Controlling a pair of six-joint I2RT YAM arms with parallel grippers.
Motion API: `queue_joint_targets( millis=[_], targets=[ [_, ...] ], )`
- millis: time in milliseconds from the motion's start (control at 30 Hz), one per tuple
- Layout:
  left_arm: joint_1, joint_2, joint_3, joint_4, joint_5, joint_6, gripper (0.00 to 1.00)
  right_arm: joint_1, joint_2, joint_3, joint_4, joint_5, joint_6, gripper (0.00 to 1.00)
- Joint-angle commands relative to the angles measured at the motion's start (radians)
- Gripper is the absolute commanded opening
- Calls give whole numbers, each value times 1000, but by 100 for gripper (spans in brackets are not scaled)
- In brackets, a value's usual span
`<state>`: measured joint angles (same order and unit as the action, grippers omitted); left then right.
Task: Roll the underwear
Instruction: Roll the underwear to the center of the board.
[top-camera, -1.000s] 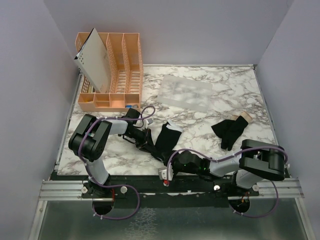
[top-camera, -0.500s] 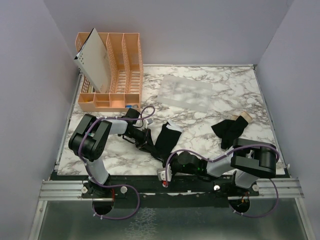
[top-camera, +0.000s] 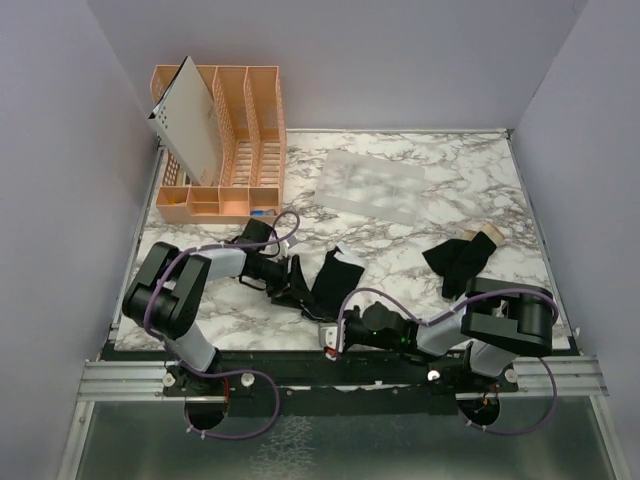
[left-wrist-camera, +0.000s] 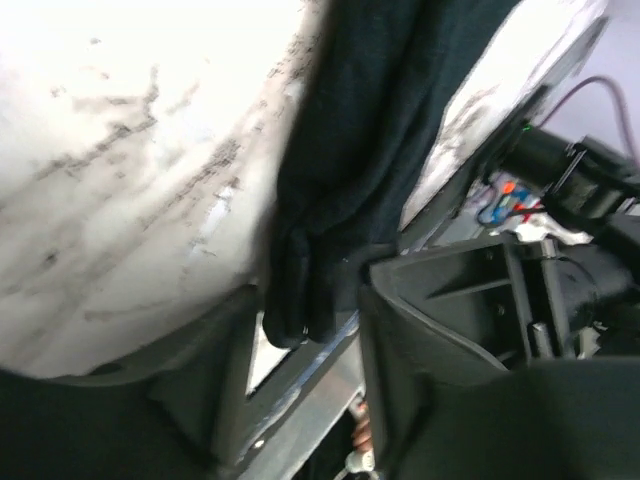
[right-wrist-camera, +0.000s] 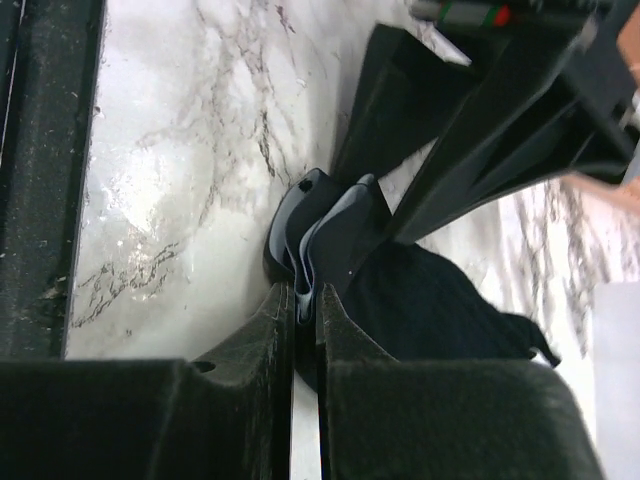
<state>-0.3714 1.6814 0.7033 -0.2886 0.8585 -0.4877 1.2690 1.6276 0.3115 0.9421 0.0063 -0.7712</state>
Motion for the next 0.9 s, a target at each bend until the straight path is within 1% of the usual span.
queue_joint_targets(
  millis=[0, 67, 200, 300, 400, 533, 600, 700, 767, 867],
  targets=[
    [11, -96, -69, 75, -144, -58, 60, 0, -8, -63, 189, 65, 252, 1],
    [11, -148, -102, 93, -176, -82, 72, -16, -15, -78, 229, 61, 343, 1],
    [11, -251, -162, 136, -222, -129, 78, -36, -1, -123, 350, 60, 514, 0],
    [11, -324, -204, 174, -262, -168, 80, -48, 19, -162, 430, 95, 630, 1],
    [9, -382, -245, 228, -273, -220, 81, -58, 49, -206, 528, 117, 730, 1],
    [-11, -436, -282, 296, -281, -276, 81, -70, 88, -235, 587, 161, 870, 0],
    [-28, -460, -293, 324, -297, -291, 82, -76, 106, -254, 618, 208, 948, 1],
    [-49, -485, -317, 369, -315, -322, 82, -89, 130, -285, 673, 299, 1081, 1],
    [-62, -489, -327, 394, -323, -338, 82, -105, 141, -300, 680, 339, 1174, 1],
    [-87, -482, -330, 420, -333, -351, 82, -114, 150, -311, 692, 363, 1244, 0]
  ],
)
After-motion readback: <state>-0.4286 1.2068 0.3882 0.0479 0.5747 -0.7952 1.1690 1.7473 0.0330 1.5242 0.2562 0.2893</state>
